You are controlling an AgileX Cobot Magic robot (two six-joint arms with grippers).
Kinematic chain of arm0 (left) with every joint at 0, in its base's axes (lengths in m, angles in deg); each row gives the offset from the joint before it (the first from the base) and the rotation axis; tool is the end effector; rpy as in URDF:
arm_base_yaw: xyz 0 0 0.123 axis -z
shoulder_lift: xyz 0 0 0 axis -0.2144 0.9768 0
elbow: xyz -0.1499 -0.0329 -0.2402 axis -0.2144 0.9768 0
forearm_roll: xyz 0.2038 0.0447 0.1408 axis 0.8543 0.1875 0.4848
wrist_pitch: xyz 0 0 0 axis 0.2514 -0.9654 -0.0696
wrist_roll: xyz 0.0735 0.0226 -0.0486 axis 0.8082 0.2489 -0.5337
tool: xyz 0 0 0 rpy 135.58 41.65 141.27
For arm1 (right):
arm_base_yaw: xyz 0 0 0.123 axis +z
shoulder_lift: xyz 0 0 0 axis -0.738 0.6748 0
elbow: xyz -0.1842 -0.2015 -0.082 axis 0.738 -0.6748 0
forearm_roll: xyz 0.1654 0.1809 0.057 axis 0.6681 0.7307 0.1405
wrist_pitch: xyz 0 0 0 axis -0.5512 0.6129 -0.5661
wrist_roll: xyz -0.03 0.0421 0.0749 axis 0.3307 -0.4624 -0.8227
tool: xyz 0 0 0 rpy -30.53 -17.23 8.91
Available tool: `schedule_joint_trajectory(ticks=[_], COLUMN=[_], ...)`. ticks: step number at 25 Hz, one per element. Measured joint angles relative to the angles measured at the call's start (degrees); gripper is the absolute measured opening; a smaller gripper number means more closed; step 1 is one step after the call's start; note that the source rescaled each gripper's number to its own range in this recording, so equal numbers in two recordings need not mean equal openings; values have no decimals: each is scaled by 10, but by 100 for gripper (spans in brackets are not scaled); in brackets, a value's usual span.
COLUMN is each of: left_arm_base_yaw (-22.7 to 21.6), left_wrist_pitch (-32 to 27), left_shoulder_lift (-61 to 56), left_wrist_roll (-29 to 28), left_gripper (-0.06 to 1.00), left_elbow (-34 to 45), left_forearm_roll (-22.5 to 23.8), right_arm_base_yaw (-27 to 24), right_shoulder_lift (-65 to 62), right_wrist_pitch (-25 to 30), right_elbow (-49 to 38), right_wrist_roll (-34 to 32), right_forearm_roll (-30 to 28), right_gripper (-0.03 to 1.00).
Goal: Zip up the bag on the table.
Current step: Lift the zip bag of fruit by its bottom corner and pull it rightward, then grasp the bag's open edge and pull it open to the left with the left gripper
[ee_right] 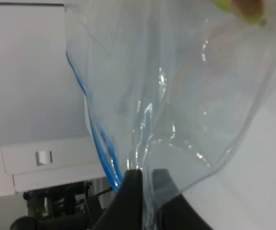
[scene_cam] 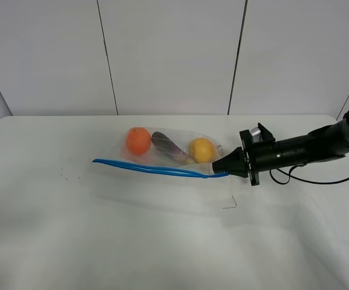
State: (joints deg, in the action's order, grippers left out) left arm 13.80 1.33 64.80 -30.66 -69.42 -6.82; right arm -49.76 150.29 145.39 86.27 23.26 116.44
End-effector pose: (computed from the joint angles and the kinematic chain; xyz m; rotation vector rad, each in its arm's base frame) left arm -0.0048 -0.0031 0.2762 0.0766 2.0309 -0.0316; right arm 0.3660 0.0700 0.1000 0.0233 2.4959 1.6681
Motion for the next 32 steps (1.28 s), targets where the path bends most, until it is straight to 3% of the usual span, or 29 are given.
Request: schedule_joint_trajectory(ticks=[22, 32], left_arm_base_yaw=[0, 0], left_wrist_pitch=[1, 93], left_shoulder_lift=[1, 260], left_wrist_roll=[-3, -9], left_gripper=[100, 100], left_elbow=[-5, -183], left_forearm_roll=[8, 14], right_arm_base_yaw=[0, 0], right_shoulder_lift=[-16, -16], right_wrist_pitch=[0, 0], right_elbow=[0, 0], right_wrist_roll=[-8, -8], right_forearm_roll=[12, 14], right_gripper=[0, 0])
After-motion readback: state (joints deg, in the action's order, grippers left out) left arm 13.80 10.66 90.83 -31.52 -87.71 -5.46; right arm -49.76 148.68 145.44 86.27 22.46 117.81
